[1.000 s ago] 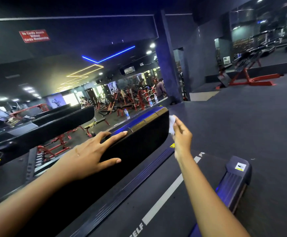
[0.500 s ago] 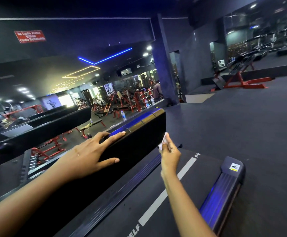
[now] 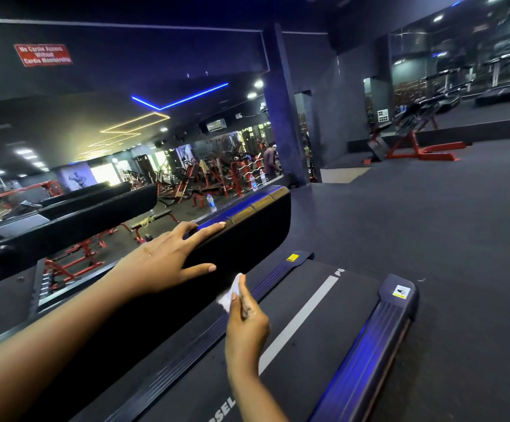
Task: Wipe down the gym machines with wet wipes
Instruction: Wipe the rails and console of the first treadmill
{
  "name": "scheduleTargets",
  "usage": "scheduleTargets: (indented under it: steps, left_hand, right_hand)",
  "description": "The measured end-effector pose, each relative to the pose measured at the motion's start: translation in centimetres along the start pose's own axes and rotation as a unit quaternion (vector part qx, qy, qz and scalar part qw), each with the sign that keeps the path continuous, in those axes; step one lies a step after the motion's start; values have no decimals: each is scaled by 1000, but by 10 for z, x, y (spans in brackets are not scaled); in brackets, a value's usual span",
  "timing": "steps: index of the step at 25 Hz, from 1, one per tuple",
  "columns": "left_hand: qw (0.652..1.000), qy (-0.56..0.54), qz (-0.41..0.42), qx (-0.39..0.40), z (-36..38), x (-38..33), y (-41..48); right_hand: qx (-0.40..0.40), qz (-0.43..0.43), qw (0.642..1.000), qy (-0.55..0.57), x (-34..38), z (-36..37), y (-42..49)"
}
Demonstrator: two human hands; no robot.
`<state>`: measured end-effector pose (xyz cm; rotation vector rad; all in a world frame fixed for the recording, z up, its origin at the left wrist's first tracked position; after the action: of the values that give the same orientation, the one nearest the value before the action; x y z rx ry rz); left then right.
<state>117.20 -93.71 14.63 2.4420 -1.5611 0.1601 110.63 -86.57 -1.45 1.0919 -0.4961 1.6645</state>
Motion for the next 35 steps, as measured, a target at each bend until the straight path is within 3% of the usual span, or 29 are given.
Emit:
scheduleTargets:
  steps: [4, 7, 14, 21, 26, 28, 31, 35]
  left_hand:
    - [1000, -22, 2, 11, 1, 3, -1]
    - [999, -34, 1, 9, -2, 4, -15]
    - [999, 35, -5, 3, -12, 17, -94]
    - [999, 28, -34, -4, -17, 53, -171]
    - [999, 14, -43, -8, -23, 69, -217]
    - [999, 1, -42, -7, -26, 73, -231]
    - [999, 1, -42, -20, -27, 76, -247]
    - [998, 18, -25, -51, -28, 74, -247]
  right_hand:
    - [-79, -7, 995, -52, 12, -39, 37]
    - [-74, -39, 992, -90, 28, -29, 59]
    - [-85, -30, 995, -48, 22, 1, -15]
    - [-89, -13, 996, -3, 23, 35, -117]
    - [9, 25, 999, 46, 16, 63, -196]
    - [6, 29, 998, 53, 16, 54, -188]
    - [-65, 17, 998, 5, 17, 35, -143]
    - [-70, -6, 997, -1, 22, 50, -154]
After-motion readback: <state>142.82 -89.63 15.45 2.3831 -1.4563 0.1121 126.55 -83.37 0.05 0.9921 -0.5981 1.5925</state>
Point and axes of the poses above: each hand's wrist, its own y-axis towards the middle knuckle, its own z-axis out of the palm, x = y × z, the point moved 10 cm from there along y, towards the middle knuckle, and after that the axes turned 1 degree about -y, right-handed, at the moved point
